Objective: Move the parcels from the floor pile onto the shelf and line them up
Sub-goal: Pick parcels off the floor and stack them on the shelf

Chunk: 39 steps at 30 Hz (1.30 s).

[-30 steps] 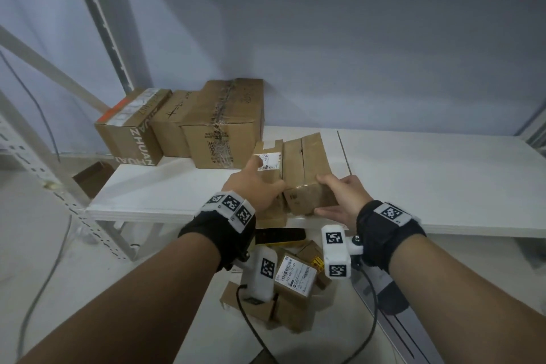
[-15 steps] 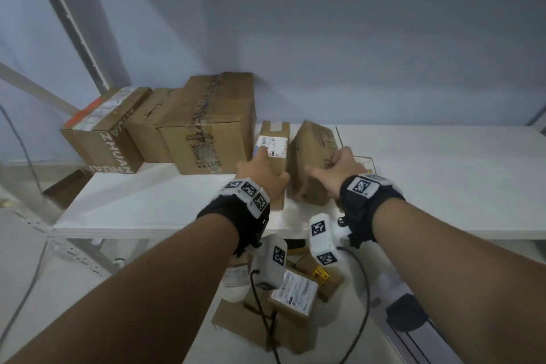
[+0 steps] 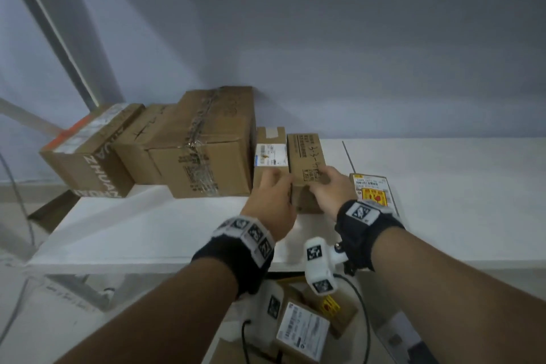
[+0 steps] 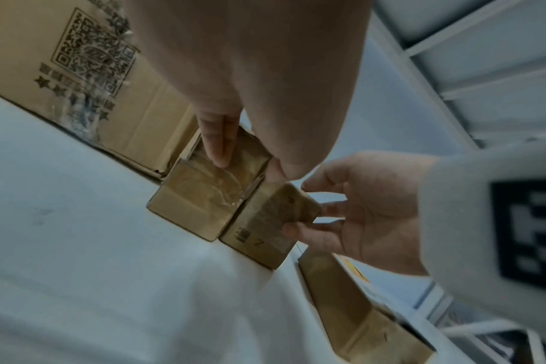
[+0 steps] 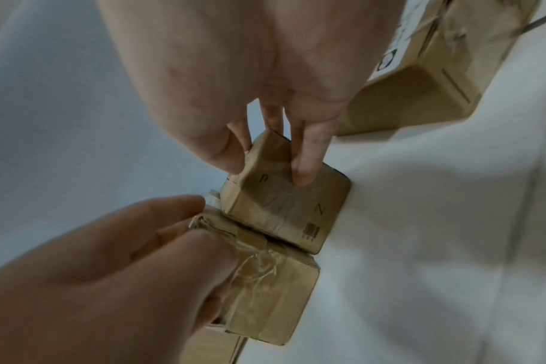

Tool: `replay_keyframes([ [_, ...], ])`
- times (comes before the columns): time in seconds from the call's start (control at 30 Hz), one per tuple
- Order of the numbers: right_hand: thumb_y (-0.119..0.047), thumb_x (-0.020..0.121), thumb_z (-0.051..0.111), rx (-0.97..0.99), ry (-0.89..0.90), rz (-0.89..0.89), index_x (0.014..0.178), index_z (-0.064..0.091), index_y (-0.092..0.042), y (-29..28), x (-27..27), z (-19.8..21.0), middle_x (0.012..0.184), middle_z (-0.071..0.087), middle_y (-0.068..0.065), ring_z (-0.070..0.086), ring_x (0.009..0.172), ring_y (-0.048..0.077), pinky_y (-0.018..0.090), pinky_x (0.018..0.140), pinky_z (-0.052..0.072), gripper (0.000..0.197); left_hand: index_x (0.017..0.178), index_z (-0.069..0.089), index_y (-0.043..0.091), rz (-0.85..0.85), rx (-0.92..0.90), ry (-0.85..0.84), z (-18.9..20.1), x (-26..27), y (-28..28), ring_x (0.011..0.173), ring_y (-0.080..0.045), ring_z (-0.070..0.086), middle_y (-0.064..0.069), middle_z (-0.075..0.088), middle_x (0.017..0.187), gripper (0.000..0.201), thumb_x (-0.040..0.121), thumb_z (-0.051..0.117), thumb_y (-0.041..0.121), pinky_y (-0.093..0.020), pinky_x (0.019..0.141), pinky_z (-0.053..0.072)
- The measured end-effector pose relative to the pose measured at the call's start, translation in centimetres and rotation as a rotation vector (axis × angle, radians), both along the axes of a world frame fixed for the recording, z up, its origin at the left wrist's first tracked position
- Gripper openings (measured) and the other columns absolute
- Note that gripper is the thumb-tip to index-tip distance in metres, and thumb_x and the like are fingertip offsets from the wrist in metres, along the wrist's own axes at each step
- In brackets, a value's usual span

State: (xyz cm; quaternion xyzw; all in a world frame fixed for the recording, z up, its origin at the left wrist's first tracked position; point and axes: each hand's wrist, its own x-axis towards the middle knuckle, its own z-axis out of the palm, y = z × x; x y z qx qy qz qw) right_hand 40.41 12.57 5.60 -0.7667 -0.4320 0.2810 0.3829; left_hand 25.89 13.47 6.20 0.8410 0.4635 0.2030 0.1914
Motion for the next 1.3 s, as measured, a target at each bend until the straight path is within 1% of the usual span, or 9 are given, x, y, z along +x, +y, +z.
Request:
replay_keyframes([
  [0.1,-0.018,0.092,0.054,-0.021,0.029,0.022,0.144,0.046,-0.022,1.1,-0.1,0.4,0.135,0.057,0.003,0.059,0.112,0.021,0.023,0.082,0.043,0.053,0.136,0.046,0.014,0.077,-0.077,-0.012,0.2,0.7,2.1,0.128,-0.023,0.043,-0.005,0.031,0.145,0.044,0.092,0.051,0.016,-0.034,0.109,0.038],
  [0.33,-0.012,0.073,0.046,-0.032,0.197,-0.036,0.131,0.055,-0.021,9.1,3.1,-2.9,0.122,0.066,0.008,0.063,0.11,0.032,0.047,0.096,0.052,0.06,0.139,0.045,0.012,0.101,-0.161,0.02,0.1,2.0,7.5,0.132,-0.022,0.042,-0.004,0.034,0.149,0.054,0.086,0.054,0.009,-0.032,0.112,0.034],
  [0.53,-0.005,0.076,0.046,-0.026,0.228,-0.03,0.126,0.062,-0.017,10.5,2.9,-1.4,0.126,0.062,0.014,0.059,0.112,0.035,0.043,0.099,0.051,0.054,0.137,0.044,0.014,0.103,-0.181,-0.055,-1.3,2.0,9.0,0.136,-0.023,0.038,-0.009,0.026,0.153,0.05,0.087,0.049,0.011,-0.029,0.11,0.031],
  [0.73,0.004,0.088,0.047,0.032,0.435,-0.048,0.15,0.032,-0.015,9.4,2.2,-0.2,0.136,0.052,0.015,0.056,0.111,0.028,0.042,0.103,0.048,0.066,0.14,0.039,0.019,0.104,-0.166,-0.179,-2.2,1.4,8.6,0.144,-0.025,0.026,-0.007,0.012,0.159,0.054,0.088,0.051,0.008,-0.024,0.108,0.024],
  [0.9,0.01,0.088,0.046,0.065,0.532,-0.122,0.11,0.048,-0.008,9.2,2.1,-0.6,0.124,0.053,0.02,0.054,0.118,0.035,0.038,0.096,0.052,0.028,0.14,0.04,0.019,0.106,-0.127,-0.228,-2.3,1.0,7.8,0.144,-0.021,0.025,-0.004,0.007,0.159,0.058,0.086,0.055,0.005,-0.016,0.103,0.019],
  [1.07,0.005,0.09,0.048,-0.039,0.44,-0.05,0.115,0.062,-0.006,8.9,1.8,-0.4,0.11,0.056,0.016,0.055,0.104,0.033,0.046,0.104,0.047,0.031,0.144,0.037,0.012,0.089,-0.157,-0.178,-1.8,0.0,7.3,0.147,-0.022,0.019,-0.006,0.013,0.159,0.059,0.088,0.053,0.004,-0.024,0.114,0.019],
  [1.13,0.0,0.09,0.049,-0.075,0.385,-0.018,0.111,0.061,-0.013,7.9,1.6,0.3,0.117,0.058,0.016,0.055,0.104,0.03,0.045,0.1,0.05,0.027,0.144,0.038,0.01,0.081,-0.169,-0.147,-1.1,-0.7,6.9,0.146,-0.023,0.023,-0.008,0.024,0.154,0.057,0.089,0.053,0.006,-0.029,0.117,0.021],
  [1.2,-0.01,0.093,0.051,-0.114,0.331,0.032,0.126,0.057,-0.013,6.4,1.2,1.6,0.13,0.055,0.016,0.056,0.11,0.028,0.042,0.095,0.052,0.034,0.142,0.042,0.009,0.072,-0.159,-0.094,0.0,-1.6,6.4,0.143,-0.026,0.029,-0.01,0.033,0.15,0.055,0.089,0.055,0.011,-0.035,0.117,0.027],
  [1.3,-0.017,0.096,0.052,-0.207,0.309,0.043,0.135,0.053,-0.008,4.3,-0.5,3.9,0.138,0.051,0.012,0.056,0.114,0.03,0.032,0.065,0.051,0.04,0.138,0.049,0.009,0.09,-0.153,0.012,2.1,-3.5,5.2,0.132,-0.028,0.044,-0.012,0.047,0.141,0.051,0.088,0.055,0.017,-0.038,0.103,0.042],
])
